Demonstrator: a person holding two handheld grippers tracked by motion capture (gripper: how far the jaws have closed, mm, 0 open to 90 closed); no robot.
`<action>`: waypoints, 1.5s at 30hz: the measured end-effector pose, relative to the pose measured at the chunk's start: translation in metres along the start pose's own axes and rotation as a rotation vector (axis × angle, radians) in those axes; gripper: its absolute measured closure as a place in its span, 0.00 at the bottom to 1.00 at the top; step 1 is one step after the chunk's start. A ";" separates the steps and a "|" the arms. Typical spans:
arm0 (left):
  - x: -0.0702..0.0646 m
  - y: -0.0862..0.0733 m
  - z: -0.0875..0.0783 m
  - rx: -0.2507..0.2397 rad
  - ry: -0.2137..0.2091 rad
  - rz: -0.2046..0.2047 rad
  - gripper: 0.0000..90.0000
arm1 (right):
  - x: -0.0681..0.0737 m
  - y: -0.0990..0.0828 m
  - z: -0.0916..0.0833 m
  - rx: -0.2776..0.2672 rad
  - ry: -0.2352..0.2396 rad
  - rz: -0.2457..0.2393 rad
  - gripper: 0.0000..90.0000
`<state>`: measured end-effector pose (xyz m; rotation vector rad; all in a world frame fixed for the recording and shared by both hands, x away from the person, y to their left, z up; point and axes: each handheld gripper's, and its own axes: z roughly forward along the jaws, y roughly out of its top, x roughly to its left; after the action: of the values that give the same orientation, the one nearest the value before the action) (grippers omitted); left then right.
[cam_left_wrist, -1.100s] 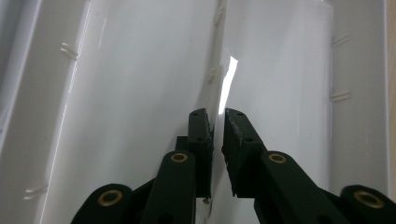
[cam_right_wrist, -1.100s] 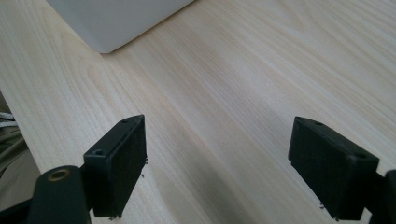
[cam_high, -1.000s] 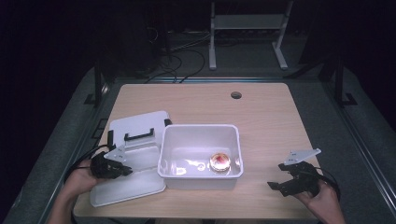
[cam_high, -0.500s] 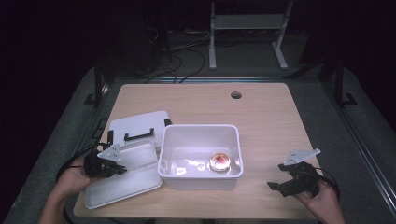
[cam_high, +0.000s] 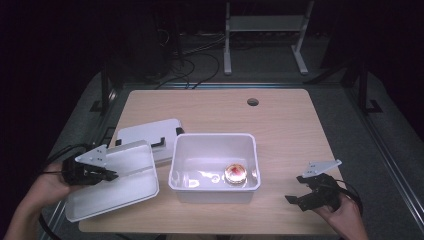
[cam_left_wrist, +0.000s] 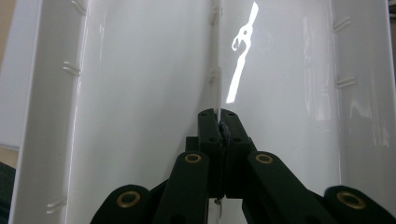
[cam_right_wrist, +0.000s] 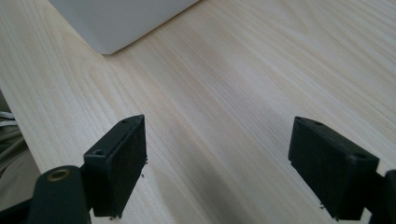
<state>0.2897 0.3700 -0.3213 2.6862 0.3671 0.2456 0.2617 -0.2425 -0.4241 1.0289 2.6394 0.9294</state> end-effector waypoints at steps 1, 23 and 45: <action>0.000 0.002 -0.005 -0.007 0.002 0.006 0.99 | 0.000 0.000 0.000 0.000 0.000 0.000 0.21; 0.009 0.096 -0.013 -0.017 -0.057 0.114 0.99 | 0.002 0.000 0.004 0.018 -0.005 -0.009 0.20; 0.019 0.183 0.022 -0.032 -0.134 0.161 0.99 | 0.001 0.000 0.001 0.010 -0.013 -0.015 0.20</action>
<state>0.3527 0.2064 -0.2613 2.6853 0.1062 0.1155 0.2608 -0.2415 -0.4246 1.0127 2.6398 0.9039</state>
